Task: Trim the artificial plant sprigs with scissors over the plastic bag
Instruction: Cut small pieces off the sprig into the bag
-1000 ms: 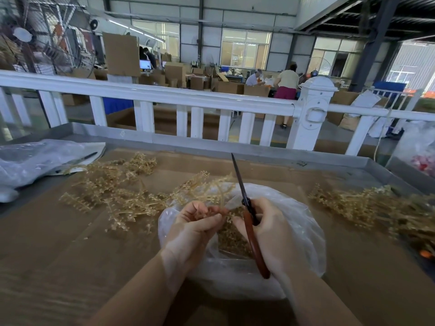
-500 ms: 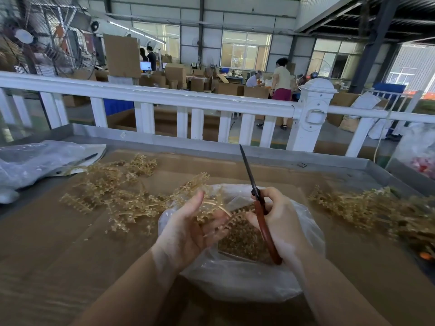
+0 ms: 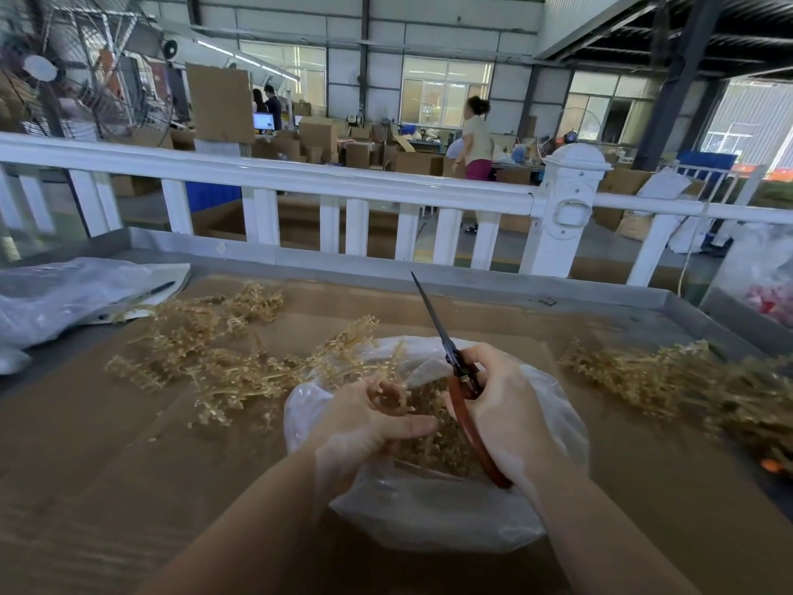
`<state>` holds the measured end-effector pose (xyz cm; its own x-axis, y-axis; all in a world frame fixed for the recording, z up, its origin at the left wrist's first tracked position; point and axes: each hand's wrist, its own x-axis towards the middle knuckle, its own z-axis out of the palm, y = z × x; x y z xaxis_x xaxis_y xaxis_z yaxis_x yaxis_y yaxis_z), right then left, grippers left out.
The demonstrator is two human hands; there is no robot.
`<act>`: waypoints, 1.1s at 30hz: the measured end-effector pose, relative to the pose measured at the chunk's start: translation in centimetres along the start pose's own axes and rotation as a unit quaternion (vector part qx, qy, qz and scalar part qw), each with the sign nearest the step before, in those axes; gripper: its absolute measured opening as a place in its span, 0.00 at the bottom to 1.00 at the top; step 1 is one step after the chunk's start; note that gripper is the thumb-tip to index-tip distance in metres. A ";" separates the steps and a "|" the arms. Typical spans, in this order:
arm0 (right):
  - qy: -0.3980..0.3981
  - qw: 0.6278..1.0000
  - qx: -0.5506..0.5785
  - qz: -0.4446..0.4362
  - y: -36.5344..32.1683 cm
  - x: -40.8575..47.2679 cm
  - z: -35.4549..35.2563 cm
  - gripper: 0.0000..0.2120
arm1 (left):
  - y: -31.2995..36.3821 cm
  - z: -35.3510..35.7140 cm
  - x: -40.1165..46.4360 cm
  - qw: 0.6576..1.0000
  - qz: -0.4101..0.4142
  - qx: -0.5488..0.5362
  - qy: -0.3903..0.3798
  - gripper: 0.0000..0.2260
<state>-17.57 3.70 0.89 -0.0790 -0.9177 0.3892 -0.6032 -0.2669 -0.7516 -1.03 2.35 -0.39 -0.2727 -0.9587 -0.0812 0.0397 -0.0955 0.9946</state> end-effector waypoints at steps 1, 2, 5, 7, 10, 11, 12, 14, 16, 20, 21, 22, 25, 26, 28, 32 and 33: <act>0.002 1.000 0.000 -0.003 0.1 -0.1 0.1 0.10 | 0.0 0.1 -0.1 0.999 0.002 0.034 -0.003 0.17; 0.003 1.000 0.002 -0.005 0.2 -0.1 0.3 0.11 | 0.0 0.2 -0.1 0.997 0.002 0.077 -0.003 0.13; 0.002 1.000 0.005 -0.004 0.4 -0.4 0.6 0.13 | -0.3 0.6 0.0 0.988 -0.001 0.151 0.007 0.06; 0.002 1.000 -0.002 -0.006 0.7 -0.5 0.7 0.13 | -0.7 0.6 0.3 0.990 -0.001 0.139 0.010 0.04; 0.013 1.000 -0.005 -0.012 0.8 -0.6 0.7 0.11 | -1.0 0.5 0.3 0.995 0.000 0.098 0.028 0.02; 0.015 1.000 -0.006 -0.013 0.8 -0.7 0.6 0.10 | -1.1 0.4 0.4 0.997 -0.003 0.070 0.039 0.03; 0.015 1.000 -0.011 -0.013 0.8 -0.8 0.6 0.09 | -1.2 0.2 0.5 0.998 -0.008 0.034 0.053 0.04; 0.007 0.999 -0.037 -0.014 0.7 -1.1 0.6 0.08 | -1.4 -0.1 0.8 0.996 -0.024 -0.041 0.078 0.05; -0.006 0.997 -0.070 -0.014 0.8 -1.6 0.6 0.10 | -1.6 0.0 0.9 0.990 -0.035 -0.109 0.087 0.03; -0.015 0.993 -0.113 -0.028 0.8 -2.8 0.7 0.10 | -2.2 0.1 1.1 0.972 -0.036 -0.195 0.127 0.04; -0.014 0.992 -0.125 -0.032 0.8 -3.0 0.7 0.10 | -2.2 0.1 1.1 0.969 -0.037 -0.206 0.131 0.06; -0.012 0.990 -0.136 -0.036 0.8 -3.2 0.7 0.11 | -2.2 0.0 1.1 0.967 -0.038 -0.215 0.134 0.09; -0.009 0.986 -0.161 -0.047 0.9 -3.7 1.1 0.12 | -2.3 -0.1 1.1 0.962 -0.037 -0.232 0.138 0.11; -0.008 0.984 -0.168 -0.051 1.0 -3.8 1.3 0.12 | -2.3 -0.1 1.1 0.961 -0.038 -0.237 0.139 0.11; -0.007 0.983 -0.175 -0.062 1.4 -4.1 1.7 0.13 | -2.4 -0.1 1.1 0.956 -0.036 -0.253 0.147 0.09; -0.015 0.981 -0.182 -0.070 1.9 -4.7 2.1 0.15 | -2.4 -0.1 1.2 0.937 -0.022 -0.311 0.159 0.06; -0.018 0.981 -0.181 -0.073 2.0 -4.7 2.1 0.15 | -2.4 -0.1 1.2 0.932 -0.021 -0.322 0.163 0.06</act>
<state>-16.73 6.91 -3.56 0.0533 -0.8888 0.4553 -0.8487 -0.2805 -0.4483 -1.37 1.42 -2.88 0.0149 -0.9712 -0.2379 0.6336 -0.1748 0.7536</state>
